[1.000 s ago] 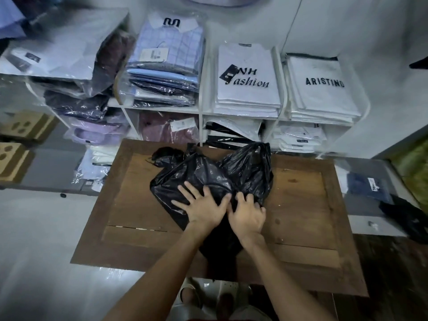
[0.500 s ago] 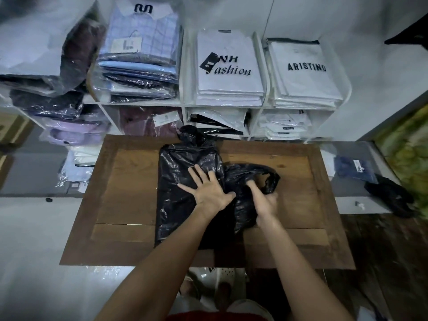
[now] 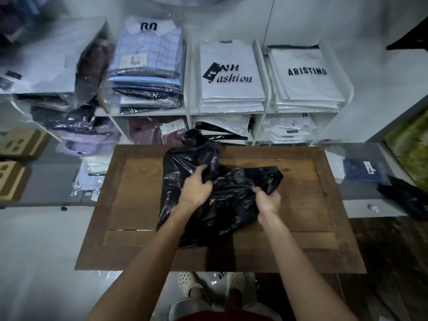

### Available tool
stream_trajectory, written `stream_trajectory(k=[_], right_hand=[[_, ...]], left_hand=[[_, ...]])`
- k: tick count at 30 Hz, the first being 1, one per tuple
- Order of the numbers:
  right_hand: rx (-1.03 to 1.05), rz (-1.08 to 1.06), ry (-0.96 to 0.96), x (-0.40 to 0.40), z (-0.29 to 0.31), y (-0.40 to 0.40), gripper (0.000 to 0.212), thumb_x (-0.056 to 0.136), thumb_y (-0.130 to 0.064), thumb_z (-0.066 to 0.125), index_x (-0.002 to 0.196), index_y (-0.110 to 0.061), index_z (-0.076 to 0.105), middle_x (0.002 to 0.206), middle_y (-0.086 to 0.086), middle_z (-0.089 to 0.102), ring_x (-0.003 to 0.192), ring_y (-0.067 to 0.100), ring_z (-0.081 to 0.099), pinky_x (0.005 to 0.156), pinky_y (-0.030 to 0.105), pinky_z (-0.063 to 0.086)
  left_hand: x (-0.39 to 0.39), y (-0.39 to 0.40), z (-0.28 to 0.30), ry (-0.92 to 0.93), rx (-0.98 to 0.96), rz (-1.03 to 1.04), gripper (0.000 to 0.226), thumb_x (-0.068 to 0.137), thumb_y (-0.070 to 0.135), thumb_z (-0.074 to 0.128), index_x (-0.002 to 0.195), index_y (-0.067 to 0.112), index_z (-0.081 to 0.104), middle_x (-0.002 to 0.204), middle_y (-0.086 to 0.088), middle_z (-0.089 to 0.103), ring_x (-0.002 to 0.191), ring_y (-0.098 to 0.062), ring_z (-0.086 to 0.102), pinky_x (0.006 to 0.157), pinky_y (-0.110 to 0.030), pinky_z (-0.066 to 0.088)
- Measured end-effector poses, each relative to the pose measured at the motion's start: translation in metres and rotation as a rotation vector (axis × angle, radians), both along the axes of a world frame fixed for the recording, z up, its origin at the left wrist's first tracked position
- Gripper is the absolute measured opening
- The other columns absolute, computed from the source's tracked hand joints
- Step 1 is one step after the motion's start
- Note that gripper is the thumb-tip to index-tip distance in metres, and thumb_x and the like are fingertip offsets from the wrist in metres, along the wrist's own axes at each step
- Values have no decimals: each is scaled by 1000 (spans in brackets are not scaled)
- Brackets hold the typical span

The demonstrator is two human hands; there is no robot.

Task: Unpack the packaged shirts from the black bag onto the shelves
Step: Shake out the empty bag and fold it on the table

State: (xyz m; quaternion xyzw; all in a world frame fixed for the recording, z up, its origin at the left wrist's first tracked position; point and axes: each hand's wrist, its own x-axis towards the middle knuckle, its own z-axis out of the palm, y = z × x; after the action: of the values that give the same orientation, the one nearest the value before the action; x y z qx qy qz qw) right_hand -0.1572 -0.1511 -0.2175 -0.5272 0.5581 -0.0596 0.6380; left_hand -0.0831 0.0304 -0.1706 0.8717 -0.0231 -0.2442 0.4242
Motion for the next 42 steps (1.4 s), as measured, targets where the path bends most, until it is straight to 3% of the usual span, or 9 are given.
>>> stream_trajectory(k=[2,7,12,21,29,32,35,38,42], right_hand=[[-40,-18,0,-4,0,-8,46,91,-12,74,135,-15,60,128,7,69,122,33,62,107,47,50],[-429,87,-74,-4,33,14,45,97,-7,64,139,-11,48,128,14,66,119,33,62,98,34,47],[-1224,874,-407,6,40,65,67,76,0,63,138,-25,58,144,4,56,130,27,48,113,52,36],[-1035,1741,2,10,-26,156,70,99,-56,27,162,-40,-1,171,1,-12,156,24,-22,116,72,-13],[-920,1622,82,15,-34,176,72,104,-36,42,164,-17,7,170,15,-14,156,35,-16,123,64,-5],[-71,1202,-262,16,0,164,47,107,-13,44,154,-7,37,160,16,36,147,26,39,121,45,32],[421,670,-280,30,9,129,41,102,1,51,143,-6,53,129,12,62,107,14,66,86,20,53],[390,471,-229,36,13,100,33,101,-19,49,130,-15,65,93,3,77,74,17,69,58,23,52],[172,513,-275,45,23,68,56,89,-67,57,129,-29,68,123,-10,72,111,10,67,97,32,50]], left_hand=[[8,25,17,33,-124,148,59,91,14,53,145,37,49,112,-1,71,85,-18,68,73,-29,52],[18,79,34,215,-470,340,71,77,-1,46,132,40,62,99,10,78,93,-22,66,80,-35,47],[2,112,48,255,-611,438,58,82,-2,36,125,27,64,101,-7,74,80,-23,67,71,-34,51],[-10,145,53,446,-680,668,28,85,10,35,94,7,61,75,-14,67,66,-29,63,66,-32,51],[-14,125,48,346,-649,630,44,82,11,40,122,6,58,91,-17,67,71,-27,66,61,-30,55],[-15,85,41,127,-411,341,65,84,21,40,149,25,44,140,-4,59,118,-16,62,99,-36,52],[-20,47,27,50,-5,105,62,96,33,25,157,43,21,170,7,-5,157,-30,-3,123,-61,4],[-30,17,21,149,72,173,61,101,42,22,155,56,-3,169,1,-15,155,-32,-18,115,-70,-6],[-37,-12,9,144,123,57,58,104,49,21,159,48,4,169,-5,-19,154,-32,-20,116,-72,-6]])
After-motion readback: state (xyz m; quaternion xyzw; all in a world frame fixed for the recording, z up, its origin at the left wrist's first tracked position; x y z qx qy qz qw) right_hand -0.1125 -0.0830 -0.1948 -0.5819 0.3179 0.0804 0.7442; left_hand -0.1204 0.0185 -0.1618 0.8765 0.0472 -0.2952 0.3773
